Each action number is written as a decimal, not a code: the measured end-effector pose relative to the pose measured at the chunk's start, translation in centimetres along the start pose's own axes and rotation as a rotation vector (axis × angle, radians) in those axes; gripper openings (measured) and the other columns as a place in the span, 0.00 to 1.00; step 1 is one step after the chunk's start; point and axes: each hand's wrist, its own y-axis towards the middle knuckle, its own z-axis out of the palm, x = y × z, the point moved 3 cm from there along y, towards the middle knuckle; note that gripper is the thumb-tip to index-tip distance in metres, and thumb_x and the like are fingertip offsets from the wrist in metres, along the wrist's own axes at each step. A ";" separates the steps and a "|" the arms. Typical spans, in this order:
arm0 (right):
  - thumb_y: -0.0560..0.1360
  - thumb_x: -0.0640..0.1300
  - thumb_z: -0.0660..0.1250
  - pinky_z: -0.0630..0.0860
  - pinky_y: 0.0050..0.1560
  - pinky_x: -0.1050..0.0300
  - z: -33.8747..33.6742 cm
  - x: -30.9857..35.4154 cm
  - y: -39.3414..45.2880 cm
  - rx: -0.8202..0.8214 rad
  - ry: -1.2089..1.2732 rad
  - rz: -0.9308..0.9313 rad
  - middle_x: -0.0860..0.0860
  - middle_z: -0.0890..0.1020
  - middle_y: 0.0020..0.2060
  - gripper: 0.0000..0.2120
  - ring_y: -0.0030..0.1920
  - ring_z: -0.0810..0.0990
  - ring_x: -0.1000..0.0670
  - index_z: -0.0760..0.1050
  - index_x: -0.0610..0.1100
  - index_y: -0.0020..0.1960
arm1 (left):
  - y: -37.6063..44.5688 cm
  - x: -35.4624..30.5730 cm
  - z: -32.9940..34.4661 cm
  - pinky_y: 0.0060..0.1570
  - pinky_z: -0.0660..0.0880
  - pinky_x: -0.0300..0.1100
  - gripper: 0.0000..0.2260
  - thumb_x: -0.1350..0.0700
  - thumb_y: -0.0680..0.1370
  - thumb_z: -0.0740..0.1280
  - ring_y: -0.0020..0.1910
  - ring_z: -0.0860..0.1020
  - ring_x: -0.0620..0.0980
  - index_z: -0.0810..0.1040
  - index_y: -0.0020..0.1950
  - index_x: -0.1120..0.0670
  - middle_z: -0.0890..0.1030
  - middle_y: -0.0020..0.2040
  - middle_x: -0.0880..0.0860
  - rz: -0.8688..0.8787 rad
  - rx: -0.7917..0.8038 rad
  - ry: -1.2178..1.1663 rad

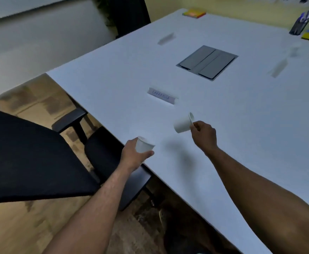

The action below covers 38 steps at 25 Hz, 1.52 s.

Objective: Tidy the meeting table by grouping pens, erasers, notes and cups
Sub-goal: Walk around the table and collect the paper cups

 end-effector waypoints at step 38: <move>0.78 0.52 0.63 0.75 0.53 0.47 13.5 13.1 9.1 0.519 0.156 -0.368 0.50 0.83 0.49 0.13 0.50 0.80 0.50 0.80 0.43 0.50 | 15.5 -5.0 -3.8 0.37 0.71 0.33 0.25 0.35 0.63 0.69 0.47 0.75 0.34 0.67 0.58 0.35 0.77 0.48 0.37 -0.096 0.019 0.081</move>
